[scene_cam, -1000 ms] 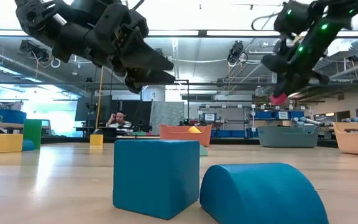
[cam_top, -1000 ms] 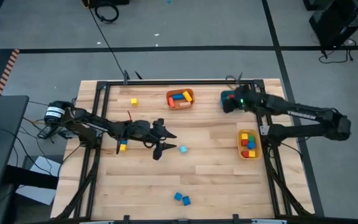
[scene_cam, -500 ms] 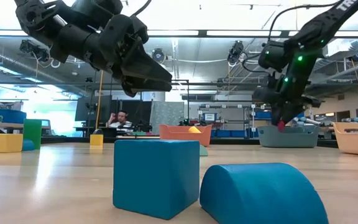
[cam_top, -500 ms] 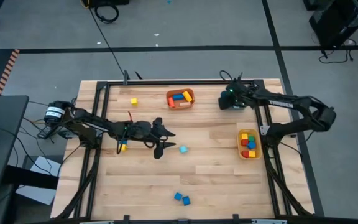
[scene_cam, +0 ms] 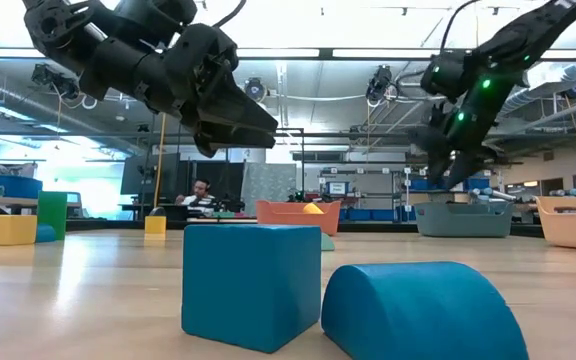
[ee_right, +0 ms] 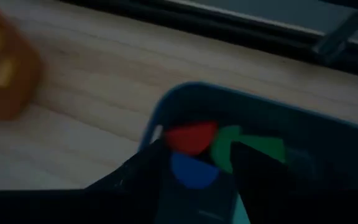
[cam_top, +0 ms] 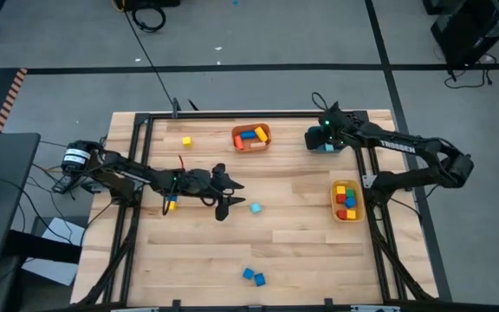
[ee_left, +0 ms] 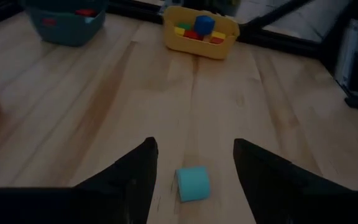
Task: Sort blocks by size
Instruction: Put the green cylinder block into the orange bin
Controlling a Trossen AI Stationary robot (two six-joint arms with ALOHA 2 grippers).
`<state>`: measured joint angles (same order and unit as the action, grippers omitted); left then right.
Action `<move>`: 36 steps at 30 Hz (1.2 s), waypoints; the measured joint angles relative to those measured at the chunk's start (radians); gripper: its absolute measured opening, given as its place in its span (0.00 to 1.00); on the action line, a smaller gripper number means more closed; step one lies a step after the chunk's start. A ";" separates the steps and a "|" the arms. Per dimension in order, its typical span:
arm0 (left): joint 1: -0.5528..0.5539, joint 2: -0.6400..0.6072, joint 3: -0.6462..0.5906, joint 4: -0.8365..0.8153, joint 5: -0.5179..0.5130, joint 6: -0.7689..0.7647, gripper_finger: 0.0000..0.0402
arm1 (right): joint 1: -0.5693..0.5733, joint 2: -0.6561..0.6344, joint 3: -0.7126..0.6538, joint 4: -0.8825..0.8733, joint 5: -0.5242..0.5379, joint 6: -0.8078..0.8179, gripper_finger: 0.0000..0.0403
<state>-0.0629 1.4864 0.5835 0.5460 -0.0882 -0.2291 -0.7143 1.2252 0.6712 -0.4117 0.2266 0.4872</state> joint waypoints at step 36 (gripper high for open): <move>-0.133 -0.349 0.001 -0.644 -0.335 -0.145 0.54 | 0.946 0.189 0.000 0.517 0.117 0.090 0.49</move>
<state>-0.1959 1.1378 0.5842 -0.0984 -0.4234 -0.3738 0.2314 1.4144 0.6712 0.1051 0.3437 0.5773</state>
